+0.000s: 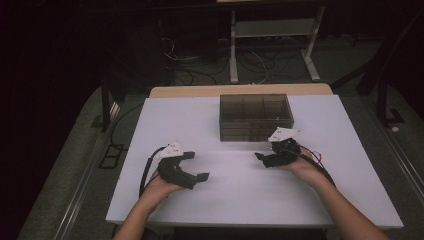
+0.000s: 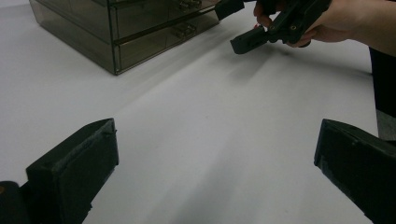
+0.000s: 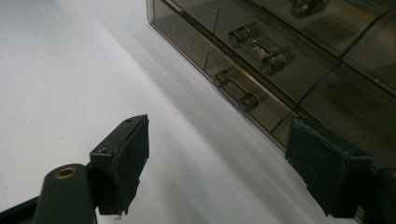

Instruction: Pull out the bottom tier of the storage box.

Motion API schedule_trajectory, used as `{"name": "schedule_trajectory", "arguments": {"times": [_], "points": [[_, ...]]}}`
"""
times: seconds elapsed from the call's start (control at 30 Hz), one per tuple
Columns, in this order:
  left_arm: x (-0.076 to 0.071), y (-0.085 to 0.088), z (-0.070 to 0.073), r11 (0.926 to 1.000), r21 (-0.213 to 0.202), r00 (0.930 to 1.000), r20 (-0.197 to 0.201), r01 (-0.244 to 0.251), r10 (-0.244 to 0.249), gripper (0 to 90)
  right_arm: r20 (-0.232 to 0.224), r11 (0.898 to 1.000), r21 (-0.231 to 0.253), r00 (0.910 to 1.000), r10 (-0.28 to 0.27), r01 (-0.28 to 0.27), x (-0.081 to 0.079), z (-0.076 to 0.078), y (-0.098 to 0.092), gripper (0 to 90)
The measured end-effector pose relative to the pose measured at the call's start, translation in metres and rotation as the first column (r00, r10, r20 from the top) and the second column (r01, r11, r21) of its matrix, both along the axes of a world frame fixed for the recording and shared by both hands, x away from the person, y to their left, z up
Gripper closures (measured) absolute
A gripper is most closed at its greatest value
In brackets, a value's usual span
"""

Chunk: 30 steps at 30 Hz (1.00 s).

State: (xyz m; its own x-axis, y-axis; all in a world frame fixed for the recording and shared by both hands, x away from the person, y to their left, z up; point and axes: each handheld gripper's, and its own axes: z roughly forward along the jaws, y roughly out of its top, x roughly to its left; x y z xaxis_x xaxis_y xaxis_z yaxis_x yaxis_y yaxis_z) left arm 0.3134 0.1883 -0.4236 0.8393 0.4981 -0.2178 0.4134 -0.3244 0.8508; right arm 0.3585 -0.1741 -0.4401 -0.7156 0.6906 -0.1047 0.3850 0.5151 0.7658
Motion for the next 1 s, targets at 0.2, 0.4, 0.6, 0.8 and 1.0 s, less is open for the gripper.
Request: {"name": "schedule_trajectory", "arguments": {"times": [0.2,0.4,0.6,0.8,1.0], "points": [[-0.0002,-0.0001,0.0001,1.0,-0.002,1.0,0.0,0.001,-0.001,0.0,0.027,1.0,-0.023,0.9996,0.001,0.0,-0.0014,0.0001,0.0011,22.2],[-0.0003,-0.0001,0.0003,1.0,0.0,1.0,0.001,0.001,-0.001,0.0,0.047,0.999,-0.053,0.9989,0.001,0.001,-0.0035,-0.0008,0.0038,22.4],[-0.0002,-0.0002,0.0002,1.0,0.0,1.0,0.0,0.001,-0.001,0.0,0.074,0.997,-0.072,0.9973,0.004,0.002,-0.0051,-0.0004,0.0051,23.1],[-0.0003,0.0,0.0003,1.0,-0.001,1.0,0.0,-0.001,0.001,0.0,0.094,0.995,-0.102,0.9956,0.005,0.004,-0.0066,-0.0013,0.0066,24.0],[-0.0004,0.0,0.0003,1.0,0.0,1.0,0.0,-0.001,0.001,0.0,0.121,0.99,-0.143,0.9926,0.012,0.005,-0.0086,-0.0028,0.0095,25.1]]}}
